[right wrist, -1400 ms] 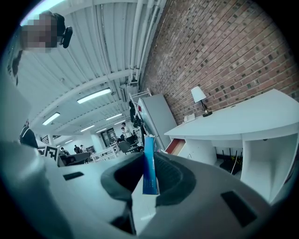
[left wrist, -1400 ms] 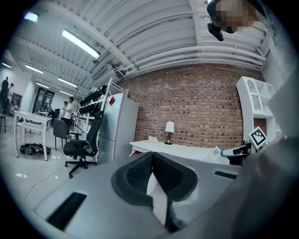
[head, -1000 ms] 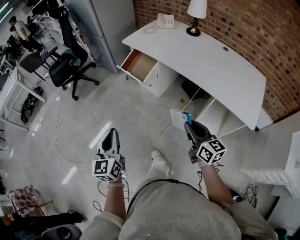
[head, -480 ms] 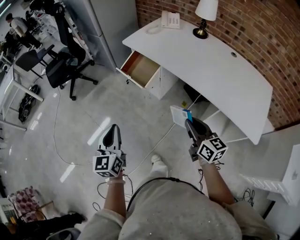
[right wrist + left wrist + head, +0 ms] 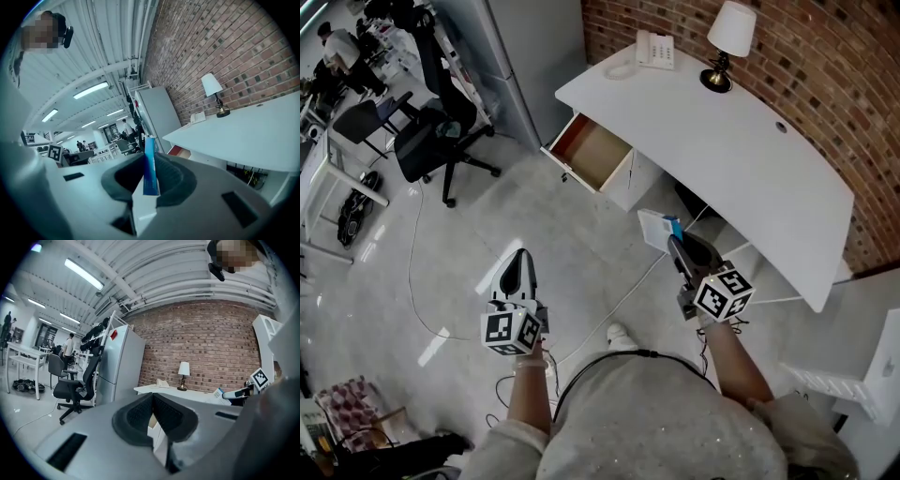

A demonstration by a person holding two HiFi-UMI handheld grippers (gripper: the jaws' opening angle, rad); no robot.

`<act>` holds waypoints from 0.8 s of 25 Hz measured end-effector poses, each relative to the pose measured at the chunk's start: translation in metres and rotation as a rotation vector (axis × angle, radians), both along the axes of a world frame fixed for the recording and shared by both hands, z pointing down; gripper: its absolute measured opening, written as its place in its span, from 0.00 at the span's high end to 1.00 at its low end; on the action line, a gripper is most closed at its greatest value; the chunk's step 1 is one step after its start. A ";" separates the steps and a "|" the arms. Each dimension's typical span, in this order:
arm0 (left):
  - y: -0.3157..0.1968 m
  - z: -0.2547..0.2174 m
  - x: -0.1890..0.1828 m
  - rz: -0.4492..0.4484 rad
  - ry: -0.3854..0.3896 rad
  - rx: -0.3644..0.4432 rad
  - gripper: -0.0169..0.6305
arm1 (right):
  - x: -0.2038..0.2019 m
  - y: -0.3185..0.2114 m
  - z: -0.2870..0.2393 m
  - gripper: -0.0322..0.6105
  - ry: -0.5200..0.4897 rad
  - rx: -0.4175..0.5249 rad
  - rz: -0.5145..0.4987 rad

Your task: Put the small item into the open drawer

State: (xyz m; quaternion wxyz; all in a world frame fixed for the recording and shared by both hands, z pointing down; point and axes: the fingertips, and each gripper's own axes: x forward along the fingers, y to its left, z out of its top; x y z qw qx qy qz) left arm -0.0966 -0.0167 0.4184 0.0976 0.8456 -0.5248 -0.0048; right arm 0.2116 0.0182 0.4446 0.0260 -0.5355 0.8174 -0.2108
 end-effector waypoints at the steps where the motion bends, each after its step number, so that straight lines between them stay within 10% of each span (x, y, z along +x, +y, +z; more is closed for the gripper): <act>1: -0.003 0.000 -0.003 -0.006 0.000 0.002 0.97 | -0.001 -0.006 0.000 0.84 -0.001 0.003 -0.003; 20: -0.033 0.020 -0.058 -0.144 0.004 -0.039 0.97 | -0.032 -0.088 0.004 0.84 -0.067 -0.010 -0.070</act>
